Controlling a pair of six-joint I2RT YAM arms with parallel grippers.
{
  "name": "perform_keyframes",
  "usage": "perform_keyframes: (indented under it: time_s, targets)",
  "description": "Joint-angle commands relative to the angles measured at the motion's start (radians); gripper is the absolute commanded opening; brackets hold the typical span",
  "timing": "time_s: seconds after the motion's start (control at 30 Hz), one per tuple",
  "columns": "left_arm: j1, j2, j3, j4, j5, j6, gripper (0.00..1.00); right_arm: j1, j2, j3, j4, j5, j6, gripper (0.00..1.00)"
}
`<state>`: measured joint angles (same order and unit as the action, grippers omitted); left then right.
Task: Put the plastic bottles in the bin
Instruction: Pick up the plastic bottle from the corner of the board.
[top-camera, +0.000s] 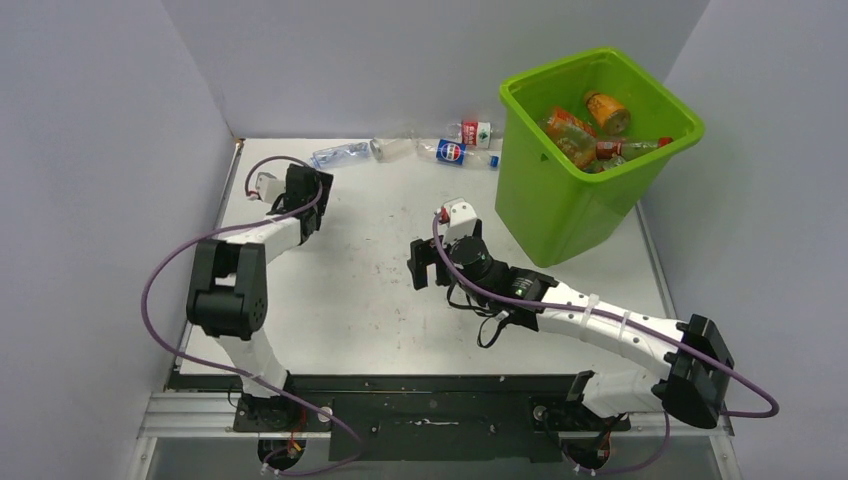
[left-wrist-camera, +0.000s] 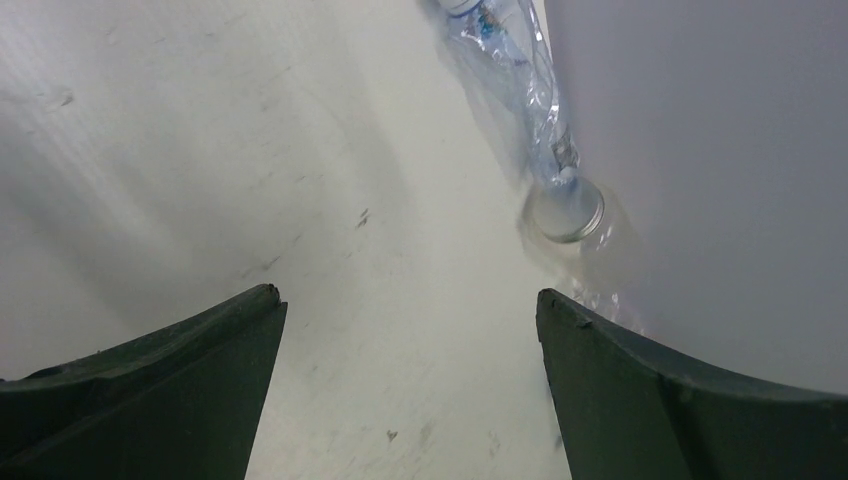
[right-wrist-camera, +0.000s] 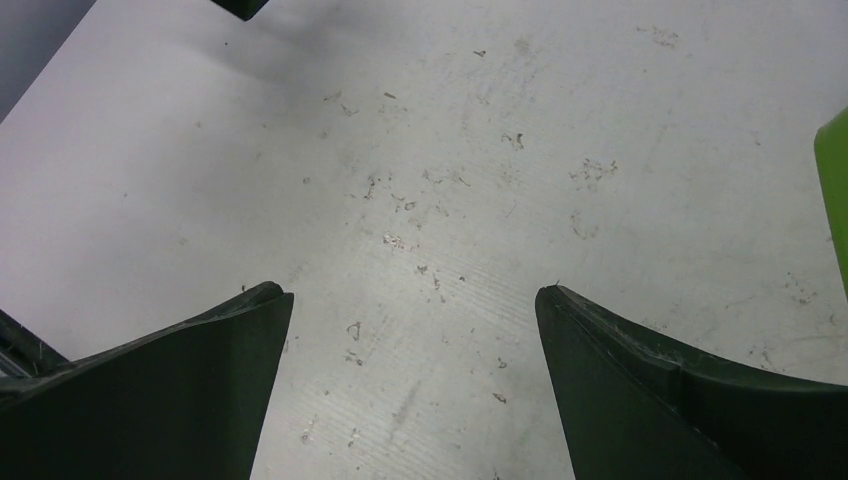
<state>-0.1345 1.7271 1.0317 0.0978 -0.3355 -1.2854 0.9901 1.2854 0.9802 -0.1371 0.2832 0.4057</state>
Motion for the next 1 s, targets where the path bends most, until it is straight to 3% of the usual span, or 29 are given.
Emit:
perform_keyframes:
  time_s: [0.0, 0.47, 0.6, 0.8, 0.97]
  targets:
    - [0.018, 0.153, 0.217, 0.048, -0.025, -0.158, 0.96, 0.016, -0.081, -0.069, 0.128, 0.026, 0.037, 0.97]
    - [0.049, 0.664, 0.749, 0.001, 0.01, -0.171, 0.99, 0.036, -0.157, -0.219, 0.185, 0.048, 0.052, 0.97]
    - [0.053, 0.773, 0.916, -0.035, 0.006, -0.171, 0.89, 0.065, -0.165, -0.221, 0.161, 0.041, 0.066, 0.97]
    - [0.043, 0.923, 1.143, -0.179, 0.006, -0.18, 0.83, 0.092, -0.17, -0.258, 0.19, 0.029, 0.096, 0.97]
    - [0.036, 0.98, 1.202, -0.222, -0.01, -0.191, 0.74, 0.099, -0.173, -0.253, 0.183, 0.04, 0.085, 0.97]
